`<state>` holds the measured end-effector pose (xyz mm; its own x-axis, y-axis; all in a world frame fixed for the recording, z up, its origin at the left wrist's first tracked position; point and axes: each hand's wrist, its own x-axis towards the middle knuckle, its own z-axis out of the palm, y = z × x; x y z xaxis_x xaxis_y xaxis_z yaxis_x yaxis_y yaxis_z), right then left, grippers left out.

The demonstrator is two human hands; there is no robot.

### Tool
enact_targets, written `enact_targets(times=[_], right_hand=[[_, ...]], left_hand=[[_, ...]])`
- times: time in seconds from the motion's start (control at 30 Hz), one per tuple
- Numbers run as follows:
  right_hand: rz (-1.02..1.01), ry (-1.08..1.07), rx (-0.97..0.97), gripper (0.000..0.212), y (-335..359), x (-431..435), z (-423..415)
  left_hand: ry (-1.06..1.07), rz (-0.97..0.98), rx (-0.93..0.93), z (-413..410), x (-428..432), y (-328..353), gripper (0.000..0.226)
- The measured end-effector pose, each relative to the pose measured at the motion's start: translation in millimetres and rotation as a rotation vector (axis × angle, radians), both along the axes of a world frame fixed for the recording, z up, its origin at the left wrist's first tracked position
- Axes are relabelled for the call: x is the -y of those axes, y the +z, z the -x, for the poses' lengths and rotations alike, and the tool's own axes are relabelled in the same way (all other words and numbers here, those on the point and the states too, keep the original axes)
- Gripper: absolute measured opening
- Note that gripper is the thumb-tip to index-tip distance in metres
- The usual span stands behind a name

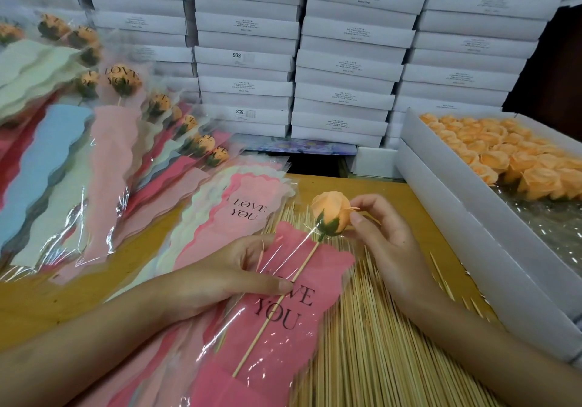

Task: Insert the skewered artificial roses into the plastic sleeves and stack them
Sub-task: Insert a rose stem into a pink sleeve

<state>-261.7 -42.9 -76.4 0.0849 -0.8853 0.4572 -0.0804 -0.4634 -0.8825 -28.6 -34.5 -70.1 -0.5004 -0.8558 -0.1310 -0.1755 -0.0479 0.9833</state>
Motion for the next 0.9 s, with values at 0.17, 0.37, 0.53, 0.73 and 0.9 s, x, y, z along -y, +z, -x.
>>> enact_targets(times=[0.17, 0.37, 0.53, 0.73, 0.9], right_hand=[[-0.006, 0.033, -0.007, 0.005, 0.3, -1.2, -0.3], [0.014, 0.074, -0.017, 0.009, 1.9, -1.8, -0.7], [0.025, 0.108, -0.032, 0.019, 2.1, -3.3, -1.1], [0.026, 0.063, -0.073, 0.017, 0.8, -1.5, -1.8], [0.023, 0.035, -0.062, 0.02, -0.5, -0.1, -1.5]], left_hand=[[-0.142, 0.007, -0.141, 1.6, -0.8, 2.0, 0.04], [-0.126, 0.032, -0.156, 3.4, 1.1, 0.6, 0.041], [-0.185, 0.034, -0.189, 3.9, 0.3, 3.0, 0.035], [-0.146, 0.046, -0.17, 2.0, -0.5, 3.3, 0.037], [-0.086, -0.022, -0.251, 4.4, -2.8, 3.9, 0.028]])
